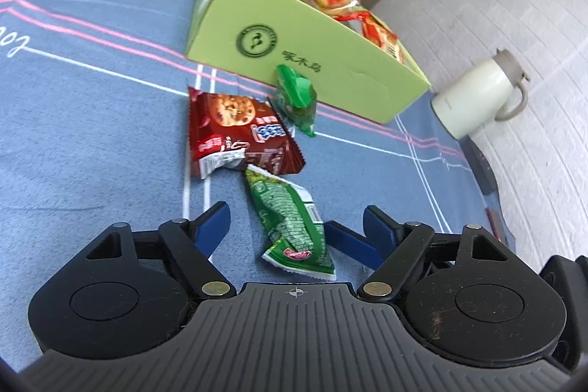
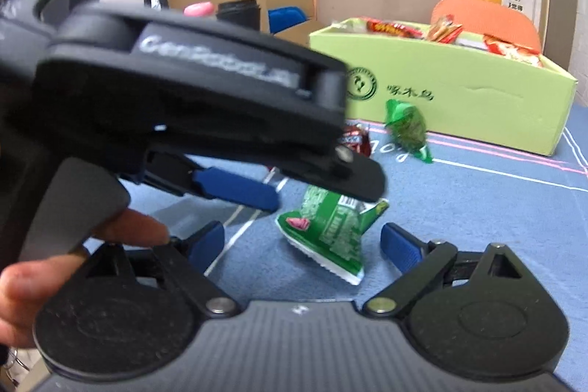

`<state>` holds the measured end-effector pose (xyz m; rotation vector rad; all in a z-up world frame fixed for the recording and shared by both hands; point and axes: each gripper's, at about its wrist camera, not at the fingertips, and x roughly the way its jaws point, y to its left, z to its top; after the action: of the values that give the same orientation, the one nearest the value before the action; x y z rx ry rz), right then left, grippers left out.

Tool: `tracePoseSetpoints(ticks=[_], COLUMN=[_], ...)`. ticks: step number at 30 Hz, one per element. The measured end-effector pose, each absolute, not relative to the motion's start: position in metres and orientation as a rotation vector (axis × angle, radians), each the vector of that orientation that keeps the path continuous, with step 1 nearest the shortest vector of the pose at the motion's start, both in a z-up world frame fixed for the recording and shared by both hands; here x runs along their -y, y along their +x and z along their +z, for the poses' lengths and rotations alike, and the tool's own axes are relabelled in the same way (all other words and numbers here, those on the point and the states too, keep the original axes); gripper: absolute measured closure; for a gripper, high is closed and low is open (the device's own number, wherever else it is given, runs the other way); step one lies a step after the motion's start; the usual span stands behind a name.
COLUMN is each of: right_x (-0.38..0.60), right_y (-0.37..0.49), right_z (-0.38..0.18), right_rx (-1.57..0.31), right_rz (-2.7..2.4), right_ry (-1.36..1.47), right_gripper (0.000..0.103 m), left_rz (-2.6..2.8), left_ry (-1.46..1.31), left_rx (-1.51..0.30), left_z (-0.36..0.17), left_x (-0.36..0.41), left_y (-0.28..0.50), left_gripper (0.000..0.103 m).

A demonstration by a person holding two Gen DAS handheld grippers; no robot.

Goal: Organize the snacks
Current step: 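Grasp the green snack bag with the left gripper, then carry the green bag into the box and open the left gripper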

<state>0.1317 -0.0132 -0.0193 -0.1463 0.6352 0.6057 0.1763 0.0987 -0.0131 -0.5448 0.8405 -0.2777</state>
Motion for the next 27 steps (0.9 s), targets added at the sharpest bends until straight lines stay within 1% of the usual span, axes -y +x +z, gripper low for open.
tracePoseSetpoints(ticks=[1,2,3,4,6,7,9,15,22,27], right_x=[0.013,0.014,0.015,0.016,0.018,0.022,0.03,0.045,0.055,0.057], right_y=[0.131,0.132,0.132,0.133,0.134,0.135,0.135,0.156,0.243,0.311], right_z=[-0.02,-0.02,-0.019,-0.019,-0.017,-0.016,-0.009,0.028,0.07,0.064], right_rx=[-0.63,-0.623,-0.614,-0.613,-0.612,-0.613,-0.607,-0.493,-0.372,-0.4], right_rz=[0.603,0.596,0.598,0.599,0.579,0.58,0.584,0.525,0.487,0.511], right_ry=[-0.148,-0.147,-0.143,-0.141,-0.156,-0.147,-0.12,-0.172,-0.203,-0.167], right_gripper=[0.008,0.012,0.025,0.032,0.041,0.043,0.044,0.044,0.042,0.042], left_rz=[-0.281,-0.284,-0.29,-0.298,-0.302,-0.304,-0.325,-0.388,-0.408,-0.358], left_ry=[-0.53,-0.518,-0.51,-0.506,-0.495,-0.485,-0.498,-0.482,-0.436,-0.415], left_rx=[-0.84,-0.841,-0.844,-0.854,-0.864,-0.864,-0.856,-0.766,-0.641,-0.664], left_z=[-0.013,-0.013,-0.014,-0.015,-0.016,-0.014,-0.009,0.032,0.087,0.09], left_x=[-0.097,-0.095,-0.094,-0.092,-0.088,-0.086,-0.083,-0.061,-0.043,-0.038], left_y=[0.177,0.178,0.18,0.182,0.184,0.184,0.183,0.208,0.288,0.354], left_gripper=[0.043,0.046,0.058,0.075,0.09,0.097,0.099,0.099,0.099,0.1])
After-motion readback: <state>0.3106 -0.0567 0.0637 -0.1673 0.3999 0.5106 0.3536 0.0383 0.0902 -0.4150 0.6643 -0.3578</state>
